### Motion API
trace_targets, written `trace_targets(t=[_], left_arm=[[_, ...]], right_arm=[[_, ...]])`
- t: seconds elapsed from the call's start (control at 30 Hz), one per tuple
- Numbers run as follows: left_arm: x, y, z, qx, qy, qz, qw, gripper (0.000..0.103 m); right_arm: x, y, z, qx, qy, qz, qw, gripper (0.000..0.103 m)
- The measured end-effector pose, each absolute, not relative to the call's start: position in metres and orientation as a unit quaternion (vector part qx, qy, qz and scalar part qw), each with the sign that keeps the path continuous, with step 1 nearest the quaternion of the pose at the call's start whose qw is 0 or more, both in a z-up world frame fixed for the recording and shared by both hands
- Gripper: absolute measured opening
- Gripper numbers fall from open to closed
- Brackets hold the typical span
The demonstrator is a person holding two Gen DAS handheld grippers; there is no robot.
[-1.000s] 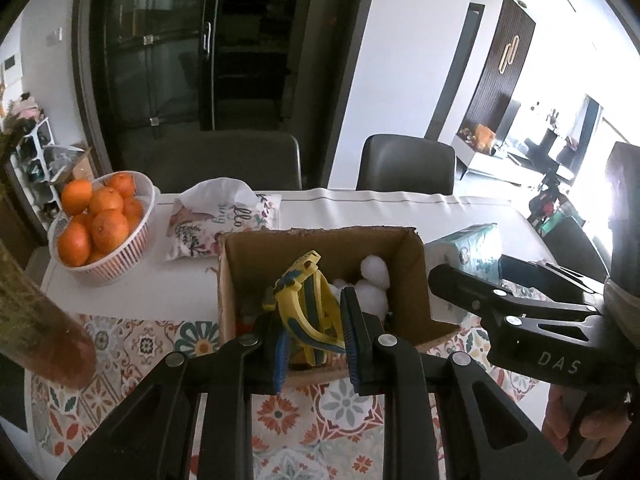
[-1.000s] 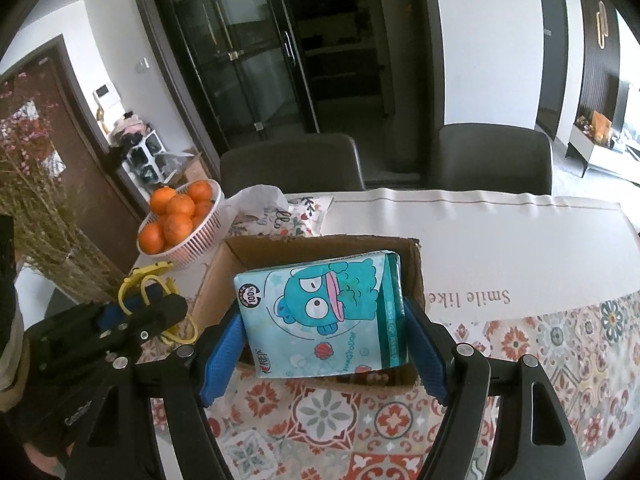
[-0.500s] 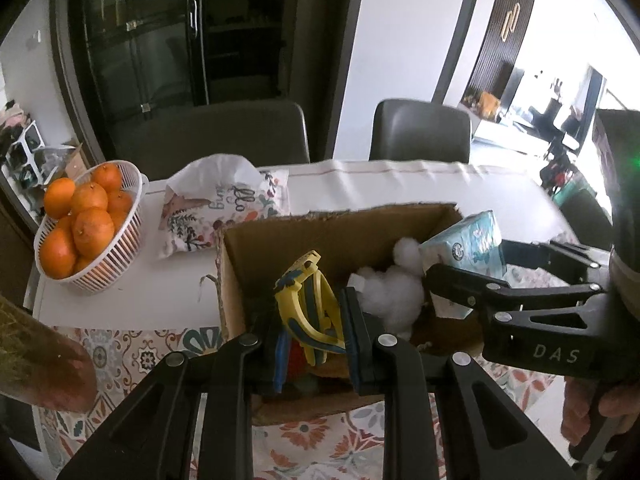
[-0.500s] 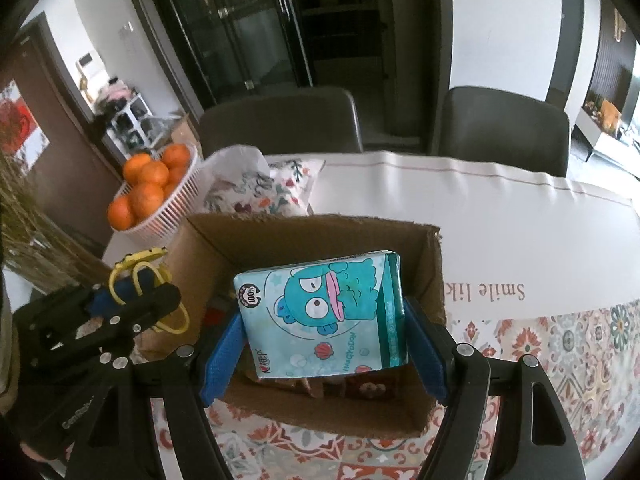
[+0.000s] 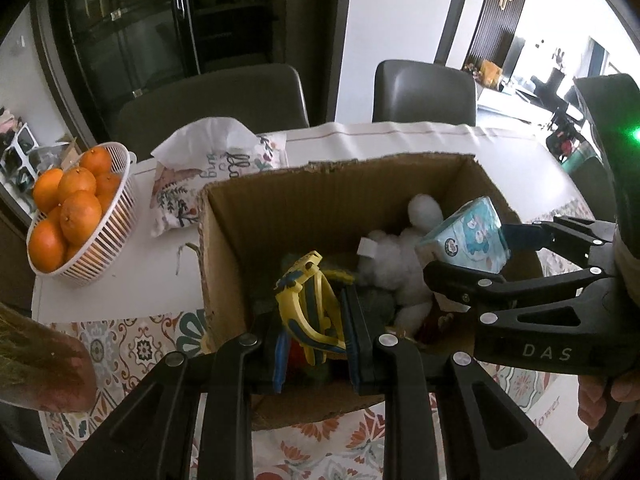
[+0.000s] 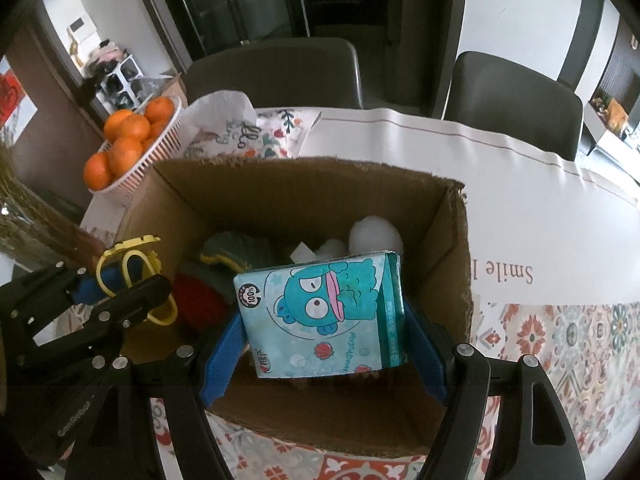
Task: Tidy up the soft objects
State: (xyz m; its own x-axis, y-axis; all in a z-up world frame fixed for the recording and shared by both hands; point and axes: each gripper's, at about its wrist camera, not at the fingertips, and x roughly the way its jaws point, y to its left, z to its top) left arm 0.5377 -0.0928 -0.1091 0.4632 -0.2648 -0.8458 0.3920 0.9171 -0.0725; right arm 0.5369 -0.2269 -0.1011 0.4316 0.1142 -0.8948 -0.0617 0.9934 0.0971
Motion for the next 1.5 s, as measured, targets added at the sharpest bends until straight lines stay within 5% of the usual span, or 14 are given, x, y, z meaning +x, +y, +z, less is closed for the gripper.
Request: trace_targets(t=[0.77,1.0,1.5], left_arm=[[0.515,-0.083,-0.095,0.09,0.466,-0.152,0.867,0.056],[0.493,-0.07,-0.084,0.077,0.46,-0.137,0.874,0.06],[0.399,-0.033,-0.048,0.065,0.404,-0.13,0.903,0.09]], right_arm=[[0.532,-0.22,-0.115,0.001,0.562,0.051,0.826,0.085],[0.507,-0.22,-0.096,0.013,0.533,0.033,0.845,0.085],[0.388,-0.197,-0.042,0.027,0.433,-0.028,0.9,0.085]])
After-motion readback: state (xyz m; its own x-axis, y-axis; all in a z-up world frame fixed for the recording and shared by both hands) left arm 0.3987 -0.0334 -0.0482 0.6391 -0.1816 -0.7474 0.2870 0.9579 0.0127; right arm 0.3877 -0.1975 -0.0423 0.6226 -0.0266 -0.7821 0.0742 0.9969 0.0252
